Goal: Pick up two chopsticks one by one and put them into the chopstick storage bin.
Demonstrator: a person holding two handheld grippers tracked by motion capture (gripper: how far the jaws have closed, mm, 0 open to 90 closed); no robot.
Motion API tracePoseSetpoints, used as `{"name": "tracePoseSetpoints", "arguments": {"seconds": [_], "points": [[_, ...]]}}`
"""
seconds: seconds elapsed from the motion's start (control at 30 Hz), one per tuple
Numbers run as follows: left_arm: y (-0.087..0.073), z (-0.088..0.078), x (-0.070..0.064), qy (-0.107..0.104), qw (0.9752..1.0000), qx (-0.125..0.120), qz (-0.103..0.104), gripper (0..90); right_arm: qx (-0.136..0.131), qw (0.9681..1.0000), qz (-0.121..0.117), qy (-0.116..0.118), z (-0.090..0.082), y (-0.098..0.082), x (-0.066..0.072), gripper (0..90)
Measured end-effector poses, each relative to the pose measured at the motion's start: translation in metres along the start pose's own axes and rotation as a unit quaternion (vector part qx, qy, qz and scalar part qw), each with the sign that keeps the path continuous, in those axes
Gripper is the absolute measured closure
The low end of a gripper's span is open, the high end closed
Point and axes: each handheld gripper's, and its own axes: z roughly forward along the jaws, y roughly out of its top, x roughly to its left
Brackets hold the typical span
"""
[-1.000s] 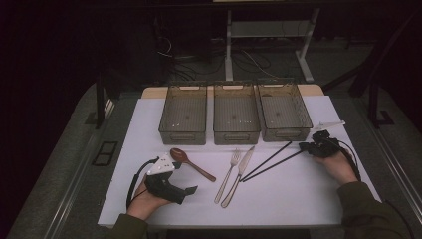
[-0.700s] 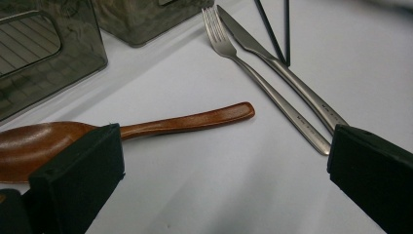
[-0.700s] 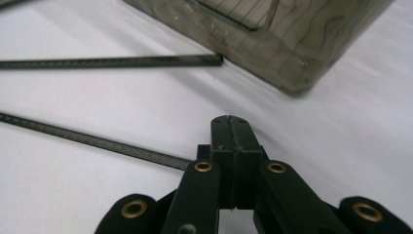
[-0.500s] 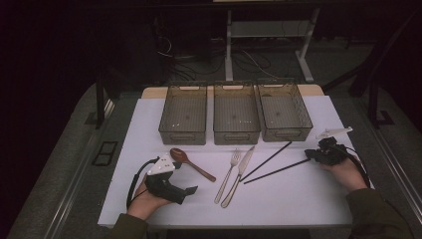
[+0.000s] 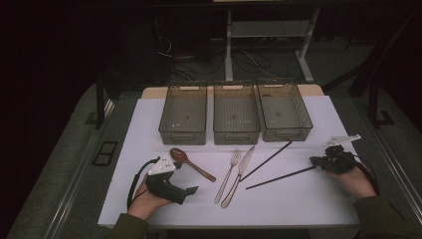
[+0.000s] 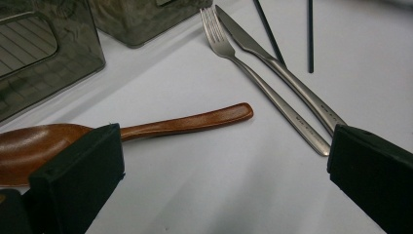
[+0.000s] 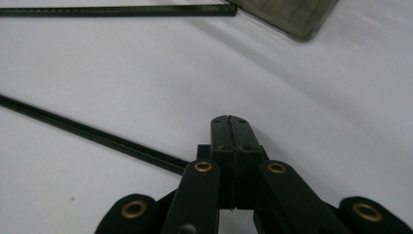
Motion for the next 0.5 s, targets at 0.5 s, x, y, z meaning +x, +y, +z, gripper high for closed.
{"name": "tracePoseSetpoints", "arguments": {"seconds": [0.5], "points": [[0.0, 0.001, 0.0, -0.002, 1.0, 0.002, 0.003, 0.0, 0.008, 0.9999, -0.005, 0.009, -0.017, -0.019, 0.007, 88.9]]}}
